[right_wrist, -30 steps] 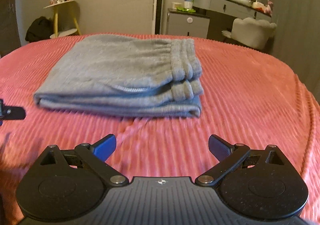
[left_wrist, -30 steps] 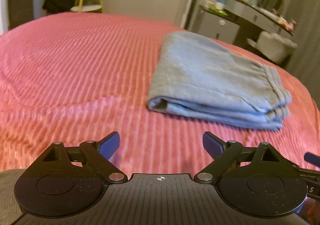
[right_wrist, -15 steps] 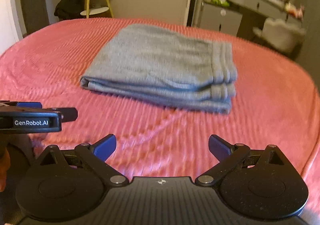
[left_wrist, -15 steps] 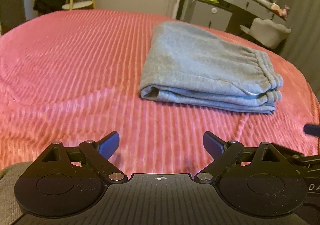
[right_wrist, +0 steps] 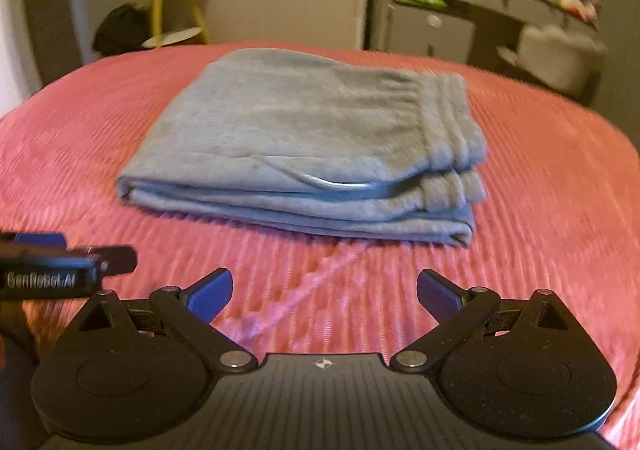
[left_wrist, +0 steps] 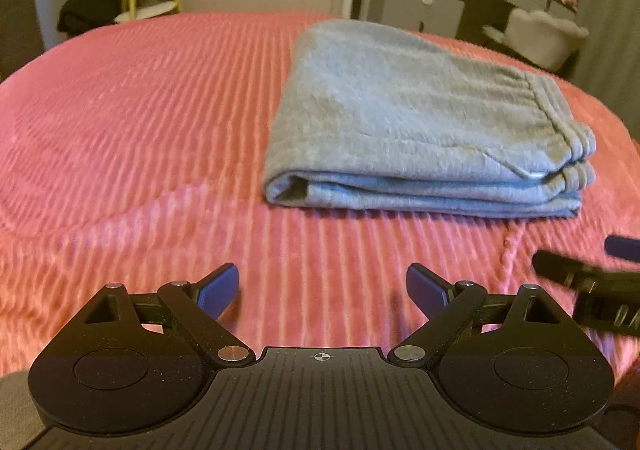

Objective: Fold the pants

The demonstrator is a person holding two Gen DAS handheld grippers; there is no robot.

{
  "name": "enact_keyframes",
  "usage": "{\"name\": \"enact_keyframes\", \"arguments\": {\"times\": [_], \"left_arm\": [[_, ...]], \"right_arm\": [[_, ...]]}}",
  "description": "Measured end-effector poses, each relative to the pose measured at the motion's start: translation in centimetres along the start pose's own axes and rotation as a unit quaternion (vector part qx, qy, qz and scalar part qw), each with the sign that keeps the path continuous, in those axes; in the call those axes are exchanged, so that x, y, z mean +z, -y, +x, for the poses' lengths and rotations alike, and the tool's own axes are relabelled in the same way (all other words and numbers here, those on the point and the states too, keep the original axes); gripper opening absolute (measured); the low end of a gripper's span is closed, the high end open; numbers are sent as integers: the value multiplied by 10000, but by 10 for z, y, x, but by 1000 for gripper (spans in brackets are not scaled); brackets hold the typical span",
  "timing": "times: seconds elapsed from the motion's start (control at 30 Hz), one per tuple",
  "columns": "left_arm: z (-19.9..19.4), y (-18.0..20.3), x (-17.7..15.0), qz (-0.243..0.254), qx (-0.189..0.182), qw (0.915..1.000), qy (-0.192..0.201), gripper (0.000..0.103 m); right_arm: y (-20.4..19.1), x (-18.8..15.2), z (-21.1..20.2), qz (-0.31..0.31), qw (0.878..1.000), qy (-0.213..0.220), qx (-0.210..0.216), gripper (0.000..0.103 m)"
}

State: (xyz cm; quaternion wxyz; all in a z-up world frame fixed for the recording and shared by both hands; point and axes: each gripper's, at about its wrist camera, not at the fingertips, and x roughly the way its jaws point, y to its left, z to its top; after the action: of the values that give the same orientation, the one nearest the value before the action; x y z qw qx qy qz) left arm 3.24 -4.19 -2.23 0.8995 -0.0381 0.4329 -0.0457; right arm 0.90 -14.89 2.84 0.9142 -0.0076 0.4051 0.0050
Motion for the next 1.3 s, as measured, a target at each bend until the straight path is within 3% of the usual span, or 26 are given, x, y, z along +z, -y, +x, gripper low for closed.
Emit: {"name": "enact_keyframes", "arguments": {"times": [0.13, 0.6, 1.3], "left_arm": [[3, 4, -2, 86, -105, 9999, 12, 94], [-3, 4, -6, 162, 1, 9998, 106, 94], [-3, 3, -6, 146, -22, 9999, 89, 95]], "right_arm": [[7, -2, 0, 206, 9995, 211, -80, 99], [-4, -5, -7, -206, 9988, 402, -165, 99], [-5, -6, -6, -227, 9990, 366, -155, 99]]}}
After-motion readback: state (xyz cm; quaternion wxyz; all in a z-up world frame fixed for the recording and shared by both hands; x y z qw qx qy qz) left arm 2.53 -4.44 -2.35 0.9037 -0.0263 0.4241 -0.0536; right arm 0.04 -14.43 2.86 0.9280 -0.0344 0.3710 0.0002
